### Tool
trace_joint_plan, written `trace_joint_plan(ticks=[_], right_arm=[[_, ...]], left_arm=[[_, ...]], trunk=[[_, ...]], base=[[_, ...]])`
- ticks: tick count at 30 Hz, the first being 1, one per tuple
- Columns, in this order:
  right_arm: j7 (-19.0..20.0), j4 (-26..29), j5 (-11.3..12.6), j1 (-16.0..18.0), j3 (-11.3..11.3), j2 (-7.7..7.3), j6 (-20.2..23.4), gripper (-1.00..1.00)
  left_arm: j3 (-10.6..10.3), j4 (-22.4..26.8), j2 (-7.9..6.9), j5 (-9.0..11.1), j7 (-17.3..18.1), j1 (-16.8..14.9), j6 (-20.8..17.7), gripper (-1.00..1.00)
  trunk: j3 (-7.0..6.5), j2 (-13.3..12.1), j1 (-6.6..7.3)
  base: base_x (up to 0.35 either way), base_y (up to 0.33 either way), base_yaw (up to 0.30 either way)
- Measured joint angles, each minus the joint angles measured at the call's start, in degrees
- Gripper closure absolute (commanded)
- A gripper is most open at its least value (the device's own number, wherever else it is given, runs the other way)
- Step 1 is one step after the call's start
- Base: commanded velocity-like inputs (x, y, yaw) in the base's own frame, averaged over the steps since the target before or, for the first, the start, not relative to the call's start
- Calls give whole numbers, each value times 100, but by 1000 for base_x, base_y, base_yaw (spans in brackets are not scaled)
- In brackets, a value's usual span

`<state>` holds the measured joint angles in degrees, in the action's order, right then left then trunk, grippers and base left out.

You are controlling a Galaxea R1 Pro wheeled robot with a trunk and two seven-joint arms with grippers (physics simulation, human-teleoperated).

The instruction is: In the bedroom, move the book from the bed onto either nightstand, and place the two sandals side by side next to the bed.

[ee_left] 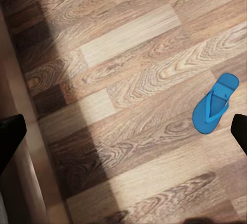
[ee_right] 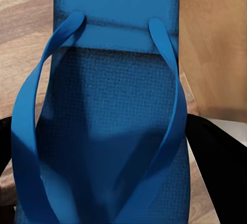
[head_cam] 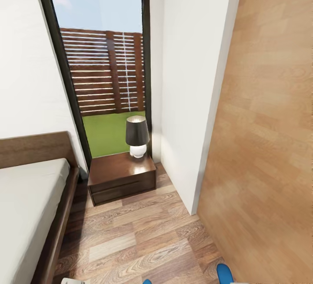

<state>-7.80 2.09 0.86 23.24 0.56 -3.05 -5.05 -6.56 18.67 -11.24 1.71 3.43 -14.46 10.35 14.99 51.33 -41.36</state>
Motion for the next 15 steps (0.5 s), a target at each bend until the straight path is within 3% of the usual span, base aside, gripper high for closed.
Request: trace_joint_plan(ticks=[10, 15], right_arm=[[0, -1, 0, 0, 1, 0, 0, 100], [0, 0, 0, 0, 1, 4, 0, 100]], left_arm=[[1, 1, 0, 3, 0, 1, 0, -100], [0, -1, 3, 3, 0, 0, 1, -100]], trunk=[[0, 0, 1], [0, 0, 0]], base=[[62, 58, -23], [53, 22, -123]])
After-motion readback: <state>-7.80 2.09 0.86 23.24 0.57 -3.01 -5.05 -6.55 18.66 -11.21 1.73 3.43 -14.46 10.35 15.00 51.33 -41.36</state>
